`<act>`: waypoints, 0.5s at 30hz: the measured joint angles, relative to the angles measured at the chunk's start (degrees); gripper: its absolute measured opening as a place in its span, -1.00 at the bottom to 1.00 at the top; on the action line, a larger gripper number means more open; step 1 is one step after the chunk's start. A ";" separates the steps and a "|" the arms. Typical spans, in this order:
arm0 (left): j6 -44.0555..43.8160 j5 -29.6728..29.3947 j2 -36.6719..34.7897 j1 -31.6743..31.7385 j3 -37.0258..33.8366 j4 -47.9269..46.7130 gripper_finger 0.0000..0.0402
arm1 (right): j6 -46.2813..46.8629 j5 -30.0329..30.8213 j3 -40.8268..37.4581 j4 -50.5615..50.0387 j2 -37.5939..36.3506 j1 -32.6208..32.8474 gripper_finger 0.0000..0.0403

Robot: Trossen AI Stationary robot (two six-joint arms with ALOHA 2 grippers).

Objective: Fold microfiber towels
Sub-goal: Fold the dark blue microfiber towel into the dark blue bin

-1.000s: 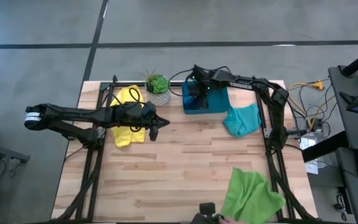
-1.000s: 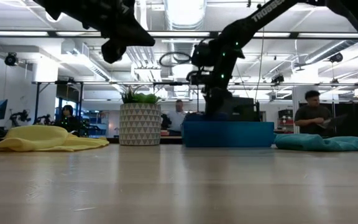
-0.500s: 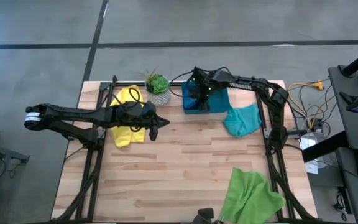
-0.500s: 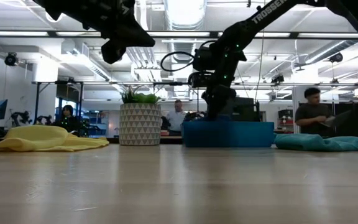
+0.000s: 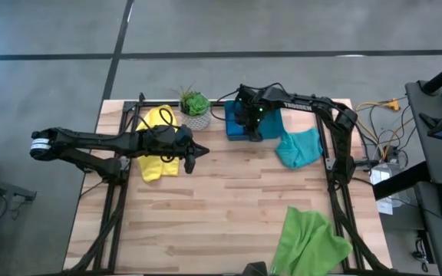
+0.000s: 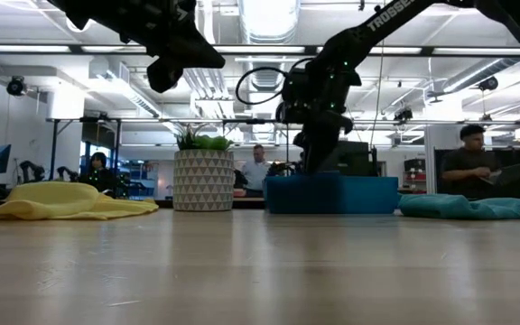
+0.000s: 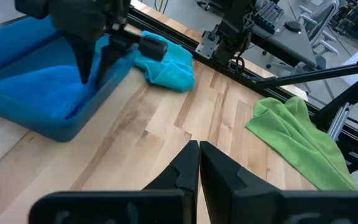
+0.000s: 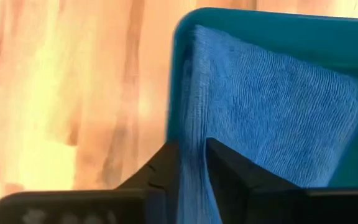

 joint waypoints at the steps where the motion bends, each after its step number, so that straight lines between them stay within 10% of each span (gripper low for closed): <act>1: 0.00 0.02 0.00 0.00 0.00 -0.01 -1.00 | 0.01 -0.02 0.03 -0.80 -0.42 -0.18 -0.54; 15: 0.00 -0.03 0.00 0.00 -0.02 0.01 -1.00 | 0.64 2.12 -0.12 -1.08 -1.01 -4.63 -0.56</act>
